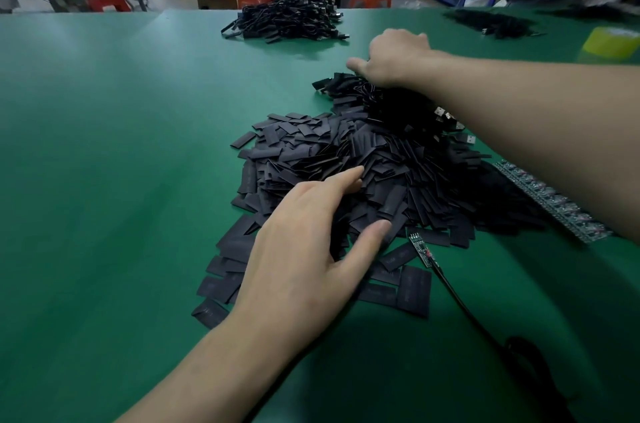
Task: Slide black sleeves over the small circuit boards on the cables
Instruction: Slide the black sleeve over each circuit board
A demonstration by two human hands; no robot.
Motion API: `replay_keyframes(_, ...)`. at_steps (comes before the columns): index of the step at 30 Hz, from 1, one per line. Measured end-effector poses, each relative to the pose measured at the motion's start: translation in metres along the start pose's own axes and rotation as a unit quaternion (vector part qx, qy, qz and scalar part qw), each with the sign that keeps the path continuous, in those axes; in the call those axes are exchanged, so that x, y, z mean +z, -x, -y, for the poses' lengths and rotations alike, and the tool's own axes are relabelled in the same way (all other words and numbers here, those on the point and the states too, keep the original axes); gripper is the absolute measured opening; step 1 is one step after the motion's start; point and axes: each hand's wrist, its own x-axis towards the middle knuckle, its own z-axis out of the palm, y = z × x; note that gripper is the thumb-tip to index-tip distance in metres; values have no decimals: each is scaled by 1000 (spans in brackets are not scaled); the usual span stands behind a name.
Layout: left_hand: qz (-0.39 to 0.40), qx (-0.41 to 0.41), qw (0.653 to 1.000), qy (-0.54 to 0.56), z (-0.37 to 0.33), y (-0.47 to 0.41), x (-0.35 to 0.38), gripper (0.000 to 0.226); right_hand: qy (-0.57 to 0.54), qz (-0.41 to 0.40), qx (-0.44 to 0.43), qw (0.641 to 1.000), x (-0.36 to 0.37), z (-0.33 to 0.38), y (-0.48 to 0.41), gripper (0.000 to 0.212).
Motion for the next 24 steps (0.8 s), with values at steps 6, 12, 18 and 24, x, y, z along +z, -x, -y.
replay_keyframes(6,3,0,1000,-5,0,1,1,52,-82,-104,-66,989,-27,-8,75,49)
replay_keyframes(12,-5,18,999,-39,-4,0,2,37,-86,54,-134,986,-37,-20,221,50)
replay_keyframes(18,-31,106,982,-152,-13,5,2,21,-47,128,-106,985,-23,-29,263,46)
replay_keyframes(24,21,145,966,-212,-17,8,0,27,-110,112,-104,982,-21,-36,263,22)
